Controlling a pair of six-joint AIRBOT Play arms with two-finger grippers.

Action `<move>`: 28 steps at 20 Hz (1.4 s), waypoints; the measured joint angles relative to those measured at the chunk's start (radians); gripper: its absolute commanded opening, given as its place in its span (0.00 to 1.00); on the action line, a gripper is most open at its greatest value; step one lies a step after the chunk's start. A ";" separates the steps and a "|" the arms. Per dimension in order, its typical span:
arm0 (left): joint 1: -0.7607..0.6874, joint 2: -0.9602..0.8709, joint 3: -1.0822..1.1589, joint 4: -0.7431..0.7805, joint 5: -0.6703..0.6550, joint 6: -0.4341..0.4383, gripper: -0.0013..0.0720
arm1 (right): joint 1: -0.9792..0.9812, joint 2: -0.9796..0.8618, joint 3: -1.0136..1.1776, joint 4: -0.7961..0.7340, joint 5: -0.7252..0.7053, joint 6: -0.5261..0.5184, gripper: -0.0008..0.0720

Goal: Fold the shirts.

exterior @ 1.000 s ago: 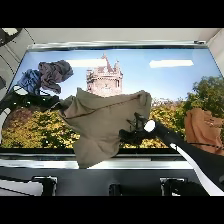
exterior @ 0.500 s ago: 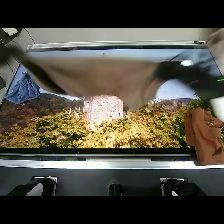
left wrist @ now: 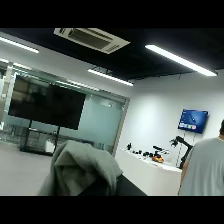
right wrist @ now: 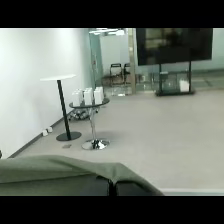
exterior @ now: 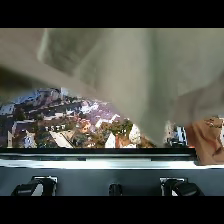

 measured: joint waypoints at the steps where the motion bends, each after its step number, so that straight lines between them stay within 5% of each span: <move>1: 0.000 -0.013 -0.001 0.012 -0.035 -0.001 0.06 | 0.000 -0.014 0.005 -0.024 0.039 0.046 0.07; 5: -0.001 -0.137 -0.060 0.056 -0.195 -0.005 0.06 | 0.000 -0.178 -0.011 -0.084 0.304 0.122 0.07; 8: -0.002 -0.294 -0.185 0.077 -0.236 0.013 0.06 | -0.006 -0.364 -0.103 -0.097 0.349 0.137 0.07; 18: -0.013 -0.888 -0.291 -0.070 -0.023 0.047 0.06 | -0.134 -0.903 -0.223 0.273 -0.187 0.309 0.07; 22: -0.035 -0.984 -0.283 -0.108 0.000 0.049 0.07 | -0.141 -1.003 -0.227 0.352 -0.241 0.319 0.07; 23: -0.040 -0.994 -0.280 -0.113 -0.002 0.049 0.17 | -0.142 -1.019 -0.227 0.373 -0.240 0.319 0.18; 25: -0.037 -1.005 -0.268 -0.118 -0.031 0.049 0.74 | -0.147 -1.029 -0.220 0.402 -0.232 0.320 0.86; 26: -0.025 -1.006 -0.253 -0.118 -0.061 0.050 0.90 | -0.159 -1.020 -0.211 0.412 -0.218 0.317 0.88; 28: 0.024 -1.005 -0.200 -0.084 -0.185 0.057 0.88 | -0.204 -0.974 -0.190 0.425 -0.168 0.268 0.86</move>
